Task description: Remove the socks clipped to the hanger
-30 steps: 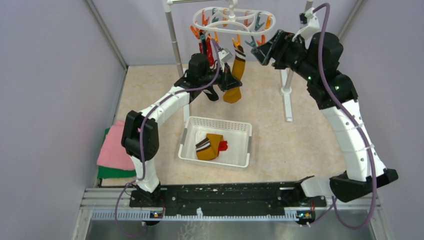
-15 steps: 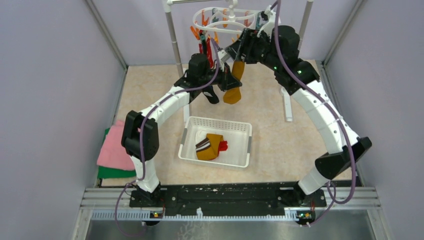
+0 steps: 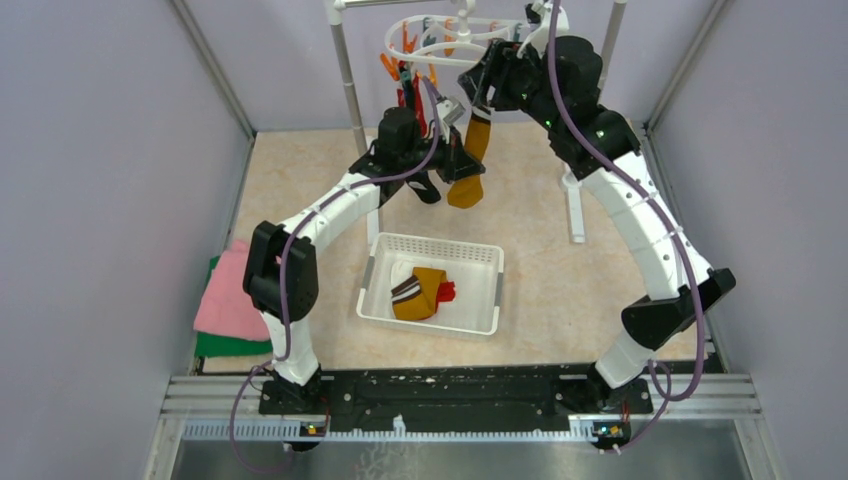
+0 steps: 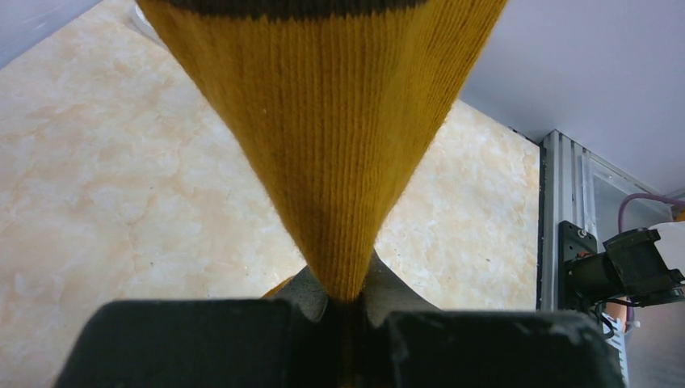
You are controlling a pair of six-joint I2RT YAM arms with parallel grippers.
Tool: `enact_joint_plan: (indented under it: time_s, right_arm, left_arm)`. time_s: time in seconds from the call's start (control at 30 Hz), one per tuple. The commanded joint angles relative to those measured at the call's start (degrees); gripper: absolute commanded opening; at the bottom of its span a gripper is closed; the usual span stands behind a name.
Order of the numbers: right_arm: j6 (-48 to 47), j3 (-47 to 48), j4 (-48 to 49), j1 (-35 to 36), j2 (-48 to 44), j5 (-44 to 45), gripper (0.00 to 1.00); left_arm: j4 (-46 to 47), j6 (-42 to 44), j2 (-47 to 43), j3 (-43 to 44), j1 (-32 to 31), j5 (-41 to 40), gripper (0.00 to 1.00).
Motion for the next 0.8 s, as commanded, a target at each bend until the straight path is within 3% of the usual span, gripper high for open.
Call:
enact_joint_plan:
  time_s: [0.0,0.43,0.77]
  right_arm:
    - [-3.7,3.2,0.3,0.3,0.6,3.0,0.63]
    - [-6.6,4.3,0.2,0.8,4.0,4.4,0.64]
    - [-10.3,4.4,2.8,2.2,5.0,7.9,0.54]
  left_arm:
    - [0.7,-0.2,-3.4,2.3,-0.5,0.5,0.0]
    - [-0.2,-0.4,-3.7,3.4,-1.2,1.2,0.0]
    - [-0.4,-1.5,-3.8,3.7,-1.4,1.7,0.0]
